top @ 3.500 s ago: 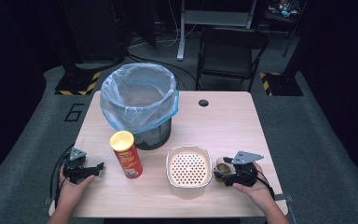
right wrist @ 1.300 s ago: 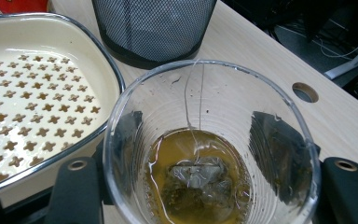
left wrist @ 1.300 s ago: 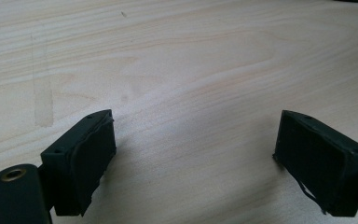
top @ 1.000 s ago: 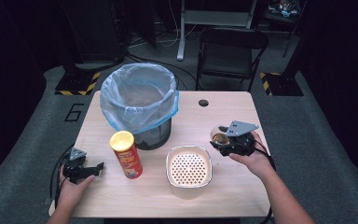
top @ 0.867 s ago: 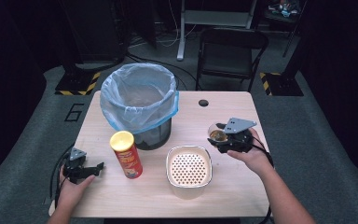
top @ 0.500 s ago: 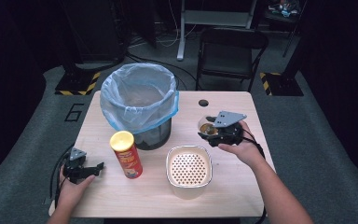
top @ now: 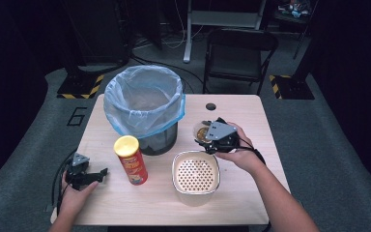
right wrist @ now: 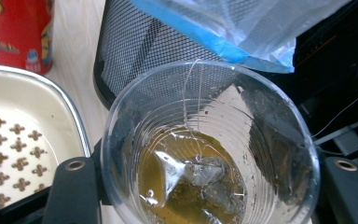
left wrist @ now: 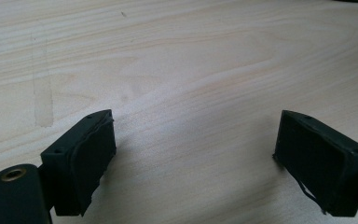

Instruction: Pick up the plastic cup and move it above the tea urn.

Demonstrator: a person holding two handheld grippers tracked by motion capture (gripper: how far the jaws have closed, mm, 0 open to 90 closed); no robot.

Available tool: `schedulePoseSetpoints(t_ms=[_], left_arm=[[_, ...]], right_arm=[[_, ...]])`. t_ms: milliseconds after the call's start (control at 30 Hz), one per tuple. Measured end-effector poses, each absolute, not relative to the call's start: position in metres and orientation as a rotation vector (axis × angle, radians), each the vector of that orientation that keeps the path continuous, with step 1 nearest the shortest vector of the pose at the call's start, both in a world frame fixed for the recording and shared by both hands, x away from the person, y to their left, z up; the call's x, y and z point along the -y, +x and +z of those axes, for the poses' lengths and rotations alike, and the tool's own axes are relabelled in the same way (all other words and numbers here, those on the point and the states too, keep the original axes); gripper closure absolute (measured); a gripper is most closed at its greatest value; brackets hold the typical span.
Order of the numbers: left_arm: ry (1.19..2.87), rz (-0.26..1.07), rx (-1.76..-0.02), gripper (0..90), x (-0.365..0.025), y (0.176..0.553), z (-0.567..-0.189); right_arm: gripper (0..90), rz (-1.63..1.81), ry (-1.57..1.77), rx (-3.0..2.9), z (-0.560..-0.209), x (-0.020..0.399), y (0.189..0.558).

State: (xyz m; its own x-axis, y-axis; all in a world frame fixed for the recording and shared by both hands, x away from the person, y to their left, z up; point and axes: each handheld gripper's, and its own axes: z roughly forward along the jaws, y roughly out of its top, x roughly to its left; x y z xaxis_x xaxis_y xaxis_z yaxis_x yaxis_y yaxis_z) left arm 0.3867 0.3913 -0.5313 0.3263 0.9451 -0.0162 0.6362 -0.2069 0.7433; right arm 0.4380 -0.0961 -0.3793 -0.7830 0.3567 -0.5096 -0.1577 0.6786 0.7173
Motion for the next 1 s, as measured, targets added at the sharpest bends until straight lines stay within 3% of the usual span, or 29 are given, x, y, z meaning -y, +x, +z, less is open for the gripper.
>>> schedulePoseSetpoints(t_ms=[1000], left_arm=[[1.944, 0.595, -1.389, 12.0, -0.392, 0.386, -0.531]], right_arm=[[34.2, 0.938, -0.086, -2.141, -0.384, 0.082, 0.415]])
